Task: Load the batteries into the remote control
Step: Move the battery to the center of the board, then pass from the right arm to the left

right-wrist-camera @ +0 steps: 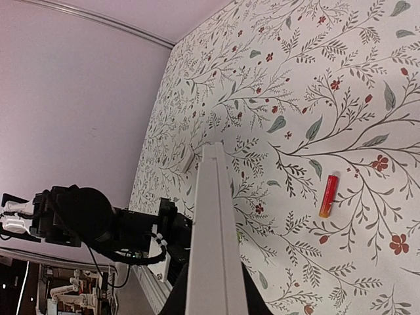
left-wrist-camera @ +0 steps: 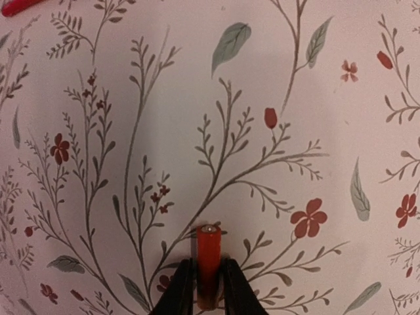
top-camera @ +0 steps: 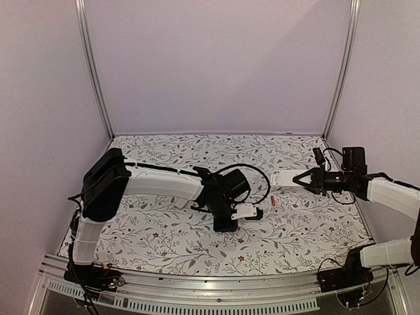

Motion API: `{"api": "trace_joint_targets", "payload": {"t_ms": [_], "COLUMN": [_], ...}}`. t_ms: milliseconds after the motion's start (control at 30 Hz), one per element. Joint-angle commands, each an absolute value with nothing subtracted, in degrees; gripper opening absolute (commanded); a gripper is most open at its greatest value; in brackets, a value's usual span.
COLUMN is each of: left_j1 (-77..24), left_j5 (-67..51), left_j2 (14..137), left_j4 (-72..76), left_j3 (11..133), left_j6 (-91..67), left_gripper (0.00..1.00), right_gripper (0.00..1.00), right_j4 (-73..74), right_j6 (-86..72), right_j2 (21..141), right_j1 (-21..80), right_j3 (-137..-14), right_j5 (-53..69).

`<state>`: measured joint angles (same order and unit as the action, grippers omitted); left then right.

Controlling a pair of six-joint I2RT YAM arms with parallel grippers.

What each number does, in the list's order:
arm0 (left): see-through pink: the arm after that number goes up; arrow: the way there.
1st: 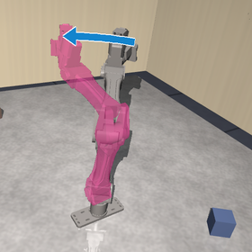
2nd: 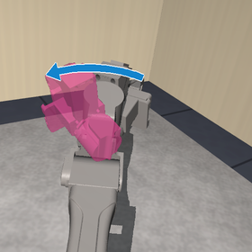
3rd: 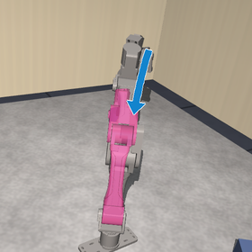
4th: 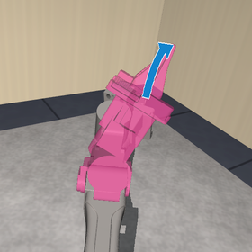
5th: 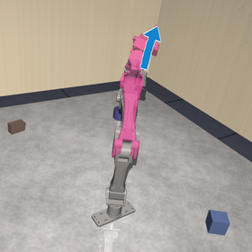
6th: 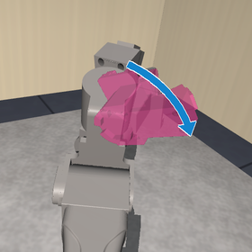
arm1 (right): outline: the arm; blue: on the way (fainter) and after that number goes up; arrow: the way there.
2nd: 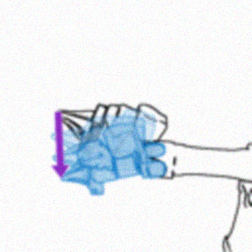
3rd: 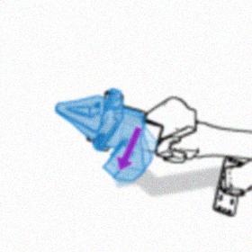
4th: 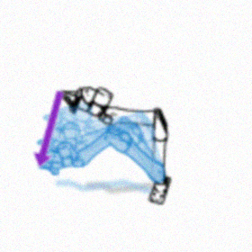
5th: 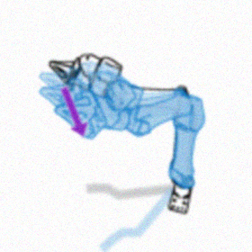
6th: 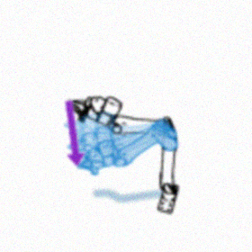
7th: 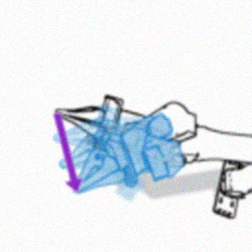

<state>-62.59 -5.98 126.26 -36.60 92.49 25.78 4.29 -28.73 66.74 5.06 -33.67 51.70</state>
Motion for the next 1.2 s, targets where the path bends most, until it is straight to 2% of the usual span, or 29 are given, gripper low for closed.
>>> {"api": "trace_joint_targets", "payload": {"t_ms": [0, 67, 167, 333, 567, 633, 833, 1000, 1167], "left_j1": [-63.63, -63.68, -63.63, -63.63, -63.29, -63.2, -63.06, -62.74, -62.62], "left_j5": [-3.87, -4.31, -5.39, -7.62, -9.55, -9.88, -8.48, -8.49, -8.61], "left_j2": [128.7, 128.39, 128.03, 126.73, 123.51, 122.57, 122.24, 122.32, 118.8], "left_j4": [-40.1, -40.15, -40.41, -40.51, -41.17, -41.21, -39.99, -39.98, -38.91], "left_j3": [92.81, 92.69, 92.4, 91.21, 86.86, 85.34, 84.7, 85.52, 84.75], "left_j6": [25.04, 25.92, 27.43, 29.42, 30.21, 29.8, 27.72, 27.25, 26.81], "left_gripper": [0.2, 0.23, 0.23, 0.13, 0.08, 0.12, 0.37, 0.47, 0.53], "right_gripper": [0.0, 0.0, 0.0, 0.0, 0.0, 0.0, 0.0, 0.0, 0.0], "right_j4": [2.95, 3.51, 4.95, 8.36, 11.7, 12.82, 14.27, 14.85, 15.26], "right_j6": [-29.16, -29.01, -28.54, -26.9, -24.93, -24.26, -23.17, -22.88, -22.51], "right_j2": [66.5, 66.94, 67.6, 68.61, 70.77, 71.38, 71.98, 71.63, 71.71], "right_j1": [5.76, 6.27, 7.3, 9.16, 13.54, 14.77, 16.08, 16.16, 16.22], "right_j3": [-33.87, -34.08, -34.55, -36.12, -38.12, -38.76, -39.55, -39.75, -39.9], "right_j5": [53.17, 53.18, 52.92, 52.32, 51.81, 51.56, 51.24, 51.07, 50.8]}}
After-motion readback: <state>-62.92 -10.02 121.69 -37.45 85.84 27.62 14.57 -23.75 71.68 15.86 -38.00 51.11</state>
